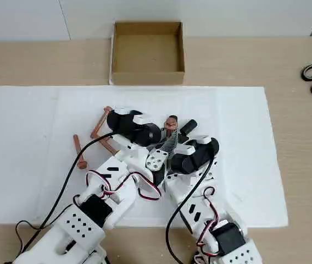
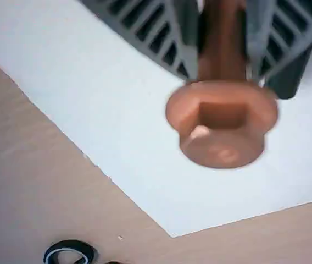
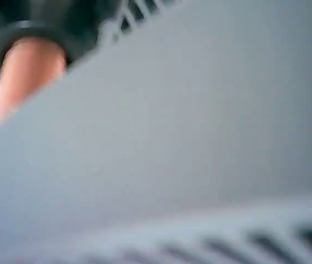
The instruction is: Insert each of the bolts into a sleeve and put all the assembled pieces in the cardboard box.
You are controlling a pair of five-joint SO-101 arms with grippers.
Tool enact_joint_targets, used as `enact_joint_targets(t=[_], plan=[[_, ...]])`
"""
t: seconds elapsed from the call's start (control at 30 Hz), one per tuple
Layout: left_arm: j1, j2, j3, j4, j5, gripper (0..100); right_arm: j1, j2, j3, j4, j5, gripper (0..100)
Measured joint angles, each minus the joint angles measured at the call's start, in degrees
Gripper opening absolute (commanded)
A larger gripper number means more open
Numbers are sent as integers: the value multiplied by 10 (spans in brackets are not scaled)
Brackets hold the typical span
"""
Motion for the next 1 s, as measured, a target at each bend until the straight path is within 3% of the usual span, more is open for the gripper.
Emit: enact_joint_targets(t=[0.53,1.0], plan=[[6,0,25,1,0,6,0,0,1,0,0,4],[18,-9,19,78,4,8,-3,1,5,1,0,4]])
